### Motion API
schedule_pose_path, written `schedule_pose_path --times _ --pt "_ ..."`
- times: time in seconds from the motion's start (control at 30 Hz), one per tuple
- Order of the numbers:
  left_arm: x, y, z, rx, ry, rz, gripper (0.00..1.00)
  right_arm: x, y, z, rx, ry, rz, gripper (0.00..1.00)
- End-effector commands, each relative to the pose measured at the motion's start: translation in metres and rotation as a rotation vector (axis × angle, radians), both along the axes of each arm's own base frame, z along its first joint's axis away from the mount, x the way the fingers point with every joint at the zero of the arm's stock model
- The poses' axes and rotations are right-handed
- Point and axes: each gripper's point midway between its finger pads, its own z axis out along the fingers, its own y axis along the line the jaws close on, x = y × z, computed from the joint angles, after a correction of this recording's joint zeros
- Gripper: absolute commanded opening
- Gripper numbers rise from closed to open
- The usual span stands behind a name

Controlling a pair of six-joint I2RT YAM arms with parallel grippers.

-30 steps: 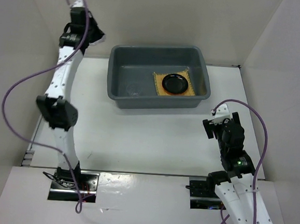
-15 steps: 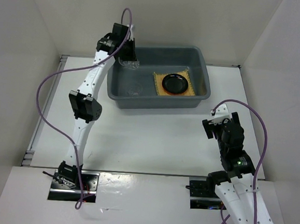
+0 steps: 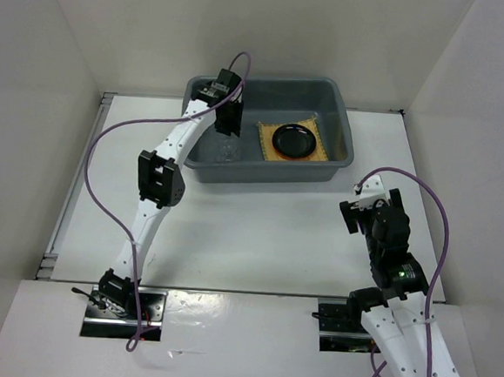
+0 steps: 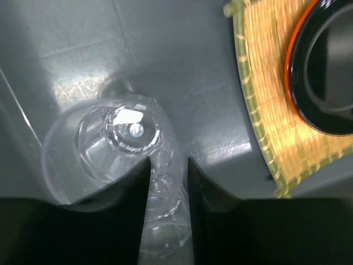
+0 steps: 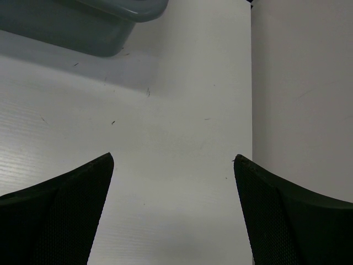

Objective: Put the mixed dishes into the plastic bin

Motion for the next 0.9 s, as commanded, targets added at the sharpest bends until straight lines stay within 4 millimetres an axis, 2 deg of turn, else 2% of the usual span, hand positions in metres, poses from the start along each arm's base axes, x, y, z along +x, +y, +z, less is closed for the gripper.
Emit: schedule_pose_path --times 0.0,0.1,0.13,0.17,0.2,0.27,0.3,0.37,0.4,0.47,0.5,0.53,0.57,0.63,0.67,0.7,0.73,0.77,0.8,0.83,0.87 --pt "0.008 0.007 0.021 0.005 -0.059 0.019 0.43 0.005 0.003 0.008 0.003 -0.041 0.005 0.94" --pt "0.012 0.010 0.041 0.006 -0.107 0.032 0.59 0.005 0.003 0.008 0.003 -0.041 0.005 0.96" --pt "0.011 0.010 0.048 0.001 -0.118 0.032 0.68 0.005 0.003 0.008 0.003 -0.041 0.005 0.96" --pt "0.013 0.013 0.068 0.003 -0.161 0.046 0.80 0.005 0.003 0.008 0.003 -0.041 0.005 0.96" --pt "0.014 0.012 0.084 -0.018 -0.192 0.058 1.00 0.005 0.003 0.008 0.003 -0.041 0.005 0.98" --pt "0.014 0.022 0.129 -0.014 -0.290 0.095 1.00 0.005 0.002 0.008 0.000 -0.042 -0.004 0.98" --pt "0.008 0.029 0.176 -0.033 -0.383 0.117 1.00 0.004 0.000 0.008 0.008 -0.044 -0.016 0.98" --pt "-0.001 0.044 0.214 -0.016 -0.461 0.169 1.00 0.009 -0.004 0.005 0.018 -0.022 -0.074 0.99" --pt "-0.010 0.068 0.244 -0.001 -0.513 0.252 1.00 0.007 -0.023 0.018 0.021 -0.057 -0.200 0.99" --pt "-0.019 0.105 0.242 0.066 -0.482 0.368 1.00 0.004 -0.023 0.024 0.046 -0.087 -0.206 0.99" --pt "-0.033 0.132 0.242 0.135 -0.458 0.468 1.00 0.004 -0.017 0.026 0.056 -0.075 -0.169 0.99" --pt "-0.038 0.152 0.229 0.179 -0.411 0.521 1.00 0.005 -0.014 0.025 0.061 -0.073 -0.154 0.99" --pt "-0.049 0.163 0.201 0.243 -0.326 0.526 1.00 0.005 -0.014 0.025 0.061 -0.073 -0.154 0.99" --pt "-0.064 0.175 0.172 0.324 -0.261 0.493 1.00 0.004 -0.011 0.022 0.063 -0.057 -0.135 0.99" --pt "-0.086 0.181 0.154 0.340 -0.252 0.476 1.00 0.004 -0.010 0.025 0.067 -0.059 -0.125 0.99" --pt "-0.098 0.177 0.148 0.317 -0.259 0.425 1.00 0.005 -0.006 0.023 0.066 -0.033 -0.107 0.99" --pt "-0.111 0.178 0.146 0.277 -0.273 0.416 1.00 0.007 -0.004 0.020 0.063 -0.013 -0.099 0.99" --pt "-0.130 0.182 0.183 0.199 -0.393 0.429 1.00 0.008 -0.004 0.017 0.059 0.001 -0.099 0.99" --pt "-0.149 0.183 0.154 0.185 -0.336 0.412 1.00 0.008 -0.004 0.017 0.058 0.001 -0.099 0.99" --pt "-0.160 0.183 0.157 0.160 -0.351 0.420 1.00 0.008 -0.001 0.017 0.058 0.001 -0.090 0.99" --pt "-0.176 0.189 0.172 0.143 -0.392 0.434 1.00 0.007 -0.002 0.020 0.063 -0.012 -0.090 0.99"
